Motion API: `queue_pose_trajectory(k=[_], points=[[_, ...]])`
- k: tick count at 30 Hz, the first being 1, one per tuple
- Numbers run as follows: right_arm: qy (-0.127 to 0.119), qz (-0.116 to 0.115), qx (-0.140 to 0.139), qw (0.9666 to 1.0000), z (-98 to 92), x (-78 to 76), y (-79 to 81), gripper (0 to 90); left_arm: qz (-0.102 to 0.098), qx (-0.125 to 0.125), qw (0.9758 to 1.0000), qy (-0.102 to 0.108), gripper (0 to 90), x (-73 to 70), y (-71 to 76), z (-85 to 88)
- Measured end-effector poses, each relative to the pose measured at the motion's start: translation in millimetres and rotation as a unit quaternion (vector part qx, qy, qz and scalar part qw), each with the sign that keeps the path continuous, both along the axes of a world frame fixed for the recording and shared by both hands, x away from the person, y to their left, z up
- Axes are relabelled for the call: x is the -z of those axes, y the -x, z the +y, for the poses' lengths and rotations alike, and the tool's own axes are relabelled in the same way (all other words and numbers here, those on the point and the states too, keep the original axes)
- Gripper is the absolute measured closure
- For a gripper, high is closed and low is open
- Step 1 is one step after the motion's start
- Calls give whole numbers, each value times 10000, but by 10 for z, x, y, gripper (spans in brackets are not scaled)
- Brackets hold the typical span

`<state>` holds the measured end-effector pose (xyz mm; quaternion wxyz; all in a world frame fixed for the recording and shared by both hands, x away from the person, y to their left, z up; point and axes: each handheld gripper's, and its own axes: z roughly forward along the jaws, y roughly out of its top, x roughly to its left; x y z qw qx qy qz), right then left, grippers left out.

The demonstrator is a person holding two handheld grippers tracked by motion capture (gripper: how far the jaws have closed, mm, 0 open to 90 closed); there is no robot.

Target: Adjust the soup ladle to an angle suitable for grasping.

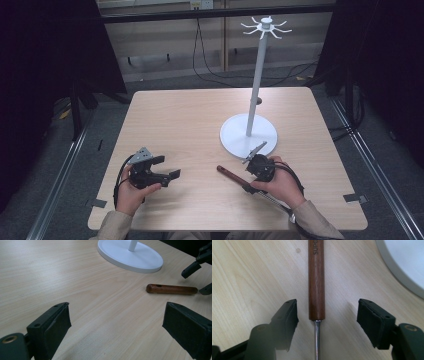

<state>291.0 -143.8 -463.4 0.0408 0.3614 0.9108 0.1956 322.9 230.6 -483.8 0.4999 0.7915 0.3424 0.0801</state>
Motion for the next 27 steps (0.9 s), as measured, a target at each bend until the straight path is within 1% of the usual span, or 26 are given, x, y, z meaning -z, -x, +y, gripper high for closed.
queue_pose_trajectory(k=[2,4,6,10,13,14,15,16,17,18,19,21,22,24,25,26,27], points=[[28,91,12,10000,44,-3,-13,368,3,-31,10000,-39,73,-2,2,0],[68,109,-43,9999,68,-1,-30,402,-13,-30,10000,-55,73,-3,0,3],[163,157,-21,9997,98,1,-40,420,6,-14,10000,-17,73,0,-1,0],[233,238,3,9994,128,18,-62,453,6,-13,10000,-38,75,2,0,-2],[318,319,0,9990,158,72,-85,516,-3,1,10000,-42,76,7,-1,-4],[318,319,0,9990,158,72,-85,516,-3,1,10000,-42,76,7,-1,-4],[345,307,38,9989,170,74,-93,556,2,8,10000,-22,76,7,-2,-3],[401,274,24,9988,177,73,-97,581,3,-5,10000,-46,77,6,-3,-2],[535,238,-27,9983,193,68,-96,613,3,2,10000,-37,77,6,-5,-2],[539,257,-10,9982,206,65,-93,641,-2,6,10000,-29,77,6,-7,-2],[525,264,18,9983,219,61,-90,731,-2,-7,10000,-42,78,3,-8,0],[501,267,16,9984,227,59,-88,744,5,-25,10000,-34,78,1,-7,2],[425,263,65,9987,220,62,-86,749,-6,-27,10000,-54,79,-2,-7,13],[395,249,51,9989,209,64,-86,749,-10,-29,10000,-54,79,-3,-6,15],[235,173,25,9996,178,74,-61,750,-10,-45,10000,-37,80,-5,-4,17],[187,119,-12,9998,162,75,-54,750,-18,-51,10000,53,79,-9,-5,16],[187,119,-12,9998,162,75,-54,750,-18,-51,10000,53,80,-9,-5,16]])
